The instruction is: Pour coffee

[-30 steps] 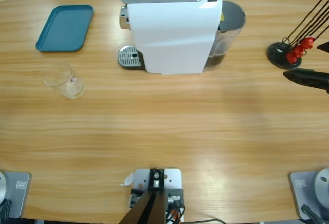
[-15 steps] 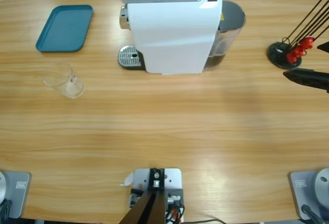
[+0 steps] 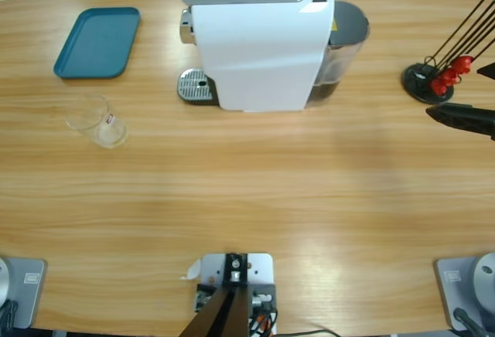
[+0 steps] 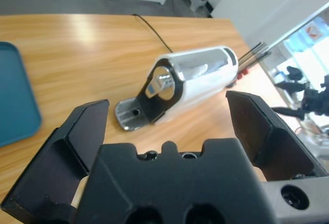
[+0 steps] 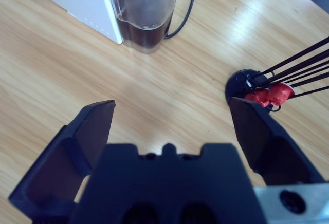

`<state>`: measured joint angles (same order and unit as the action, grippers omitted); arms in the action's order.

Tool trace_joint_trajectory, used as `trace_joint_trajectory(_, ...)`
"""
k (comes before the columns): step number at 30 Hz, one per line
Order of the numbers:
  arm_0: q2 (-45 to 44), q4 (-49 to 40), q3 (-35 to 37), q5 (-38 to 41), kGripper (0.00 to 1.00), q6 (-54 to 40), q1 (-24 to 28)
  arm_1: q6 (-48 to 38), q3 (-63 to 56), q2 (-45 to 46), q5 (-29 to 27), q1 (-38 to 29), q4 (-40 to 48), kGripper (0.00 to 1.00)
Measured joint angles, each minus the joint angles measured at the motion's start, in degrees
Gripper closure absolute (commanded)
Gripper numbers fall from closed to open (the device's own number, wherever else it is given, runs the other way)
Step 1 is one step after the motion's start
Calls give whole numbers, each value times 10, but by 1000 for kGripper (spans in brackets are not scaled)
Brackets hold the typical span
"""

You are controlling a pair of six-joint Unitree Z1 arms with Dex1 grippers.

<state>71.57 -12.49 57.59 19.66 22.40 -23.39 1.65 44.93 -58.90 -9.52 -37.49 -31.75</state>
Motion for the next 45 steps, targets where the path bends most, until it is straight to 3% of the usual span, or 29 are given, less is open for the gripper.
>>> trace_joint_trajectory(9, 154, 5, 83, 38, 23, 86, -32, 0, 0, 0, 0, 0, 0, 9)
trace_joint_trajectory(15, 200, 3, 108, 89, 25, 126, -35, 0, 0, 0, 0, 0, 1, 13)
trace_joint_trajectory(22, 232, 3, 116, 93, 162, 156, -35, 0, 0, 4, 0, 0, 2, 18)
trace_joint_trajectory(23, 238, 3, 117, 94, 254, 159, -35, 0, 0, 4, 0, 0, 2, 18)
trace_joint_trajectory(25, 246, 3, 123, 96, 565, 161, -35, 0, 0, 7, 0, 0, 2, 18)
trace_joint_trajectory(26, 249, 3, 127, 97, 645, 163, -35, 0, 0, 8, 0, 0, 2, 18)
trace_joint_trajectory(32, 261, 3, 142, 105, 635, 168, -35, 0, 0, 11, 0, 0, 2, 23)
trace_joint_trajectory(41, 282, 9, 142, 202, 637, 172, -27, 0, -1, 15, 0, 0, 4, 27)
trace_joint_trajectory(44, 282, 14, 142, 203, 503, 172, -25, 0, -1, 15, 0, 0, 4, 27)
trace_joint_trajectory(45, 282, 14, 142, 203, 501, 172, -24, 0, -1, 15, 0, 0, 4, 27)
